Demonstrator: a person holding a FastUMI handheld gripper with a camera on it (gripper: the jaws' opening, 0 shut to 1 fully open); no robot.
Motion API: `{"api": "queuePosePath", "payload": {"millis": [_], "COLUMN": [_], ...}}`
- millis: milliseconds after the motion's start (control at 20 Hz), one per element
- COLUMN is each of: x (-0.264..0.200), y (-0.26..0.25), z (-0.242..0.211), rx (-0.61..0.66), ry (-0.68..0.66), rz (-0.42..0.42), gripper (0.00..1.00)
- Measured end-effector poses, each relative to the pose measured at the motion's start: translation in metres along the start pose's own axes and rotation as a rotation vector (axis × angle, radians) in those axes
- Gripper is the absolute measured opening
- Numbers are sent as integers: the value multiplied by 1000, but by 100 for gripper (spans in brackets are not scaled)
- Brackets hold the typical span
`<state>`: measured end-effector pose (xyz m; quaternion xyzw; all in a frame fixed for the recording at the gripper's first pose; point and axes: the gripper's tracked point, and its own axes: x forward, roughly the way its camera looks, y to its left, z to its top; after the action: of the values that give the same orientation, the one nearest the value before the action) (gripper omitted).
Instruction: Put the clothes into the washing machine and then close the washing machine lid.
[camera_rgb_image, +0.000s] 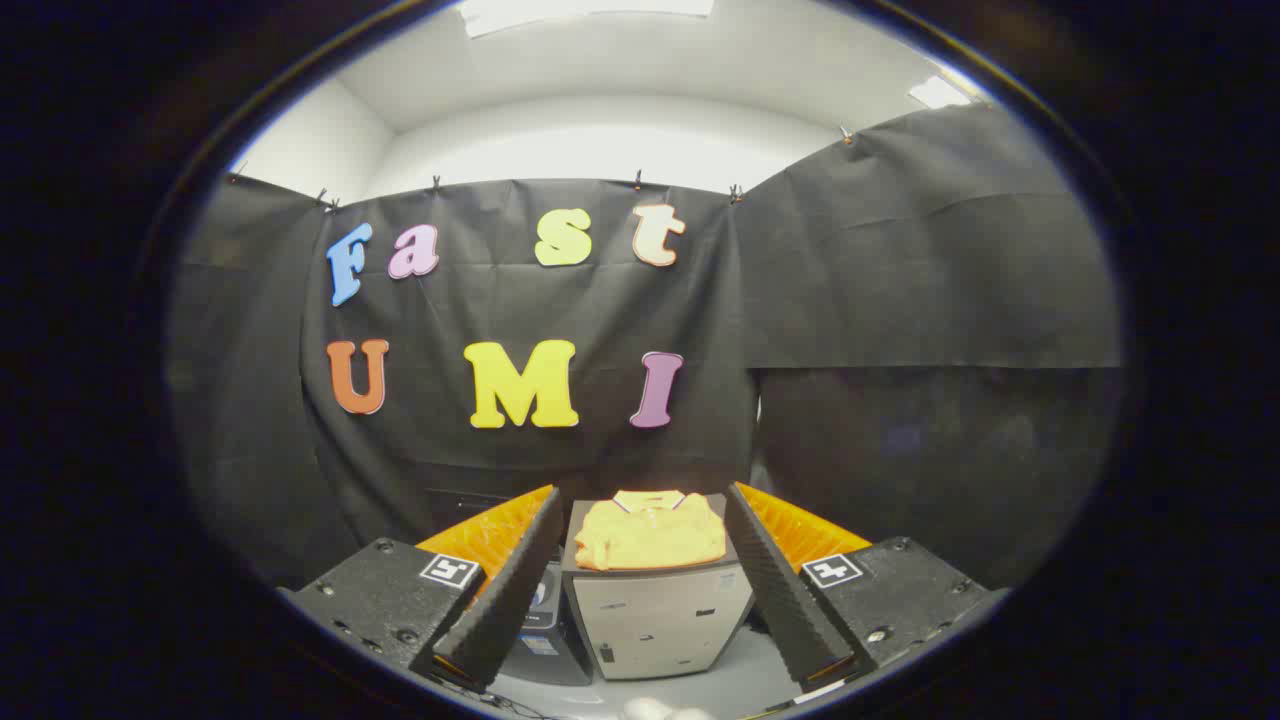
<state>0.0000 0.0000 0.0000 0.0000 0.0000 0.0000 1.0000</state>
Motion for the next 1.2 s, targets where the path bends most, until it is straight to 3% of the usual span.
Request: {"api": "queuePosePath", "payload": {"millis": [1200], "x": [15], "y": [8], "z": [6], "rx": [-29], "ry": [-1], "rz": [-45], "gripper": [100]}}
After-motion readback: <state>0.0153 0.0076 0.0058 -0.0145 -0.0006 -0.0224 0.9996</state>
